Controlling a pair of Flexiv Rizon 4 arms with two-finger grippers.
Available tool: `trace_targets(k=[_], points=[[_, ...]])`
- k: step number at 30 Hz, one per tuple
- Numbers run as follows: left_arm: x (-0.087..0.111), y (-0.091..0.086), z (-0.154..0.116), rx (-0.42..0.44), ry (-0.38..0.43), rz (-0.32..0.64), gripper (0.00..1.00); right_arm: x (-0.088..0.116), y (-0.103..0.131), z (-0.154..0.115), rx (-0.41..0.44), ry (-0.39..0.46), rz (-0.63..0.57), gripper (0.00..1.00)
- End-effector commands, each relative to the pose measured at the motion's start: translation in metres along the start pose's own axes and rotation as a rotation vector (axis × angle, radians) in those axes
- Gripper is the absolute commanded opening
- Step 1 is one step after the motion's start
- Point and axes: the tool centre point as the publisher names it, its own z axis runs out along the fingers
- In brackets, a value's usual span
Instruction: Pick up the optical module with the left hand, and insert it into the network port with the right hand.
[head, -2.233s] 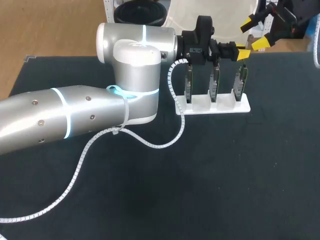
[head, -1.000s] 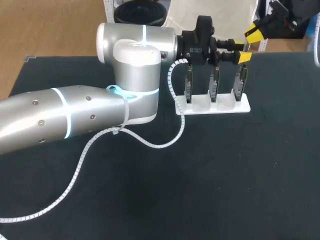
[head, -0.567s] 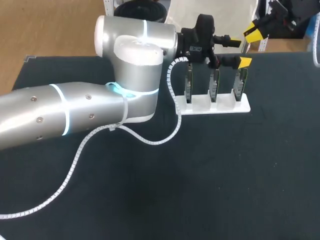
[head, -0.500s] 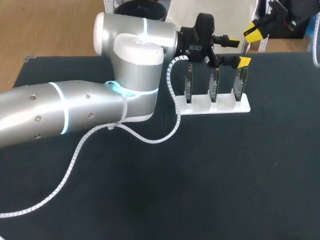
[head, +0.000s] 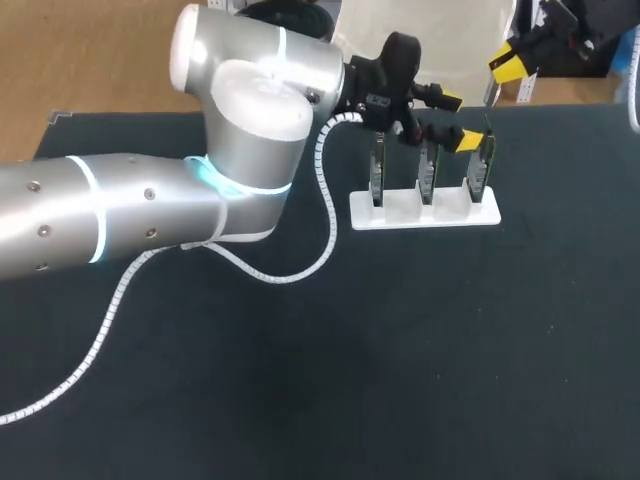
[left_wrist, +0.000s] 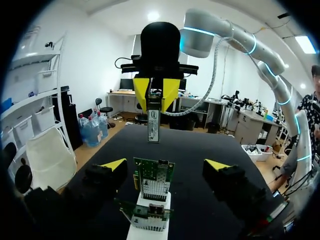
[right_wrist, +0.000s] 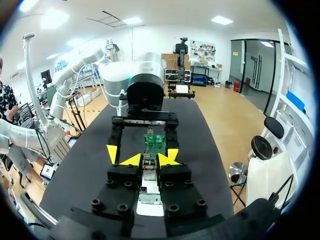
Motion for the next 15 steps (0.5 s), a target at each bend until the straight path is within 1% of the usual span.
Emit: trace_targets(k=[1,5,9,13,15], points=[[-0.0061,0.0063,-0.0007,0.009,0.031,0.021,1.00,0.0001,0.0050,0.0011,0.014,-0.004,-0.002,0.00],[-0.0097,0.0074,0.0015,0.025,0.041,0.036,1.00,0.0000,0.0048,0.0014,0.016,-0.008,-0.002,0.00],[-0.0106,0.0076,0.0065,0.051,0.074,0.054,1.00,-0.0001,0.0049,0.0013,0.022,-0.013,0.000,0.00],[-0.0104,0.0074,0.0087,0.054,0.111,0.068,1.00,0.0002,0.0048,0.0007,0.026,-0.013,0.001,0.00],[-0.0090,0.0076,0.0089,0.055,0.117,0.066,1.00,0.0004,0.0047,0.0003,0.028,-0.014,0.002,0.00]])
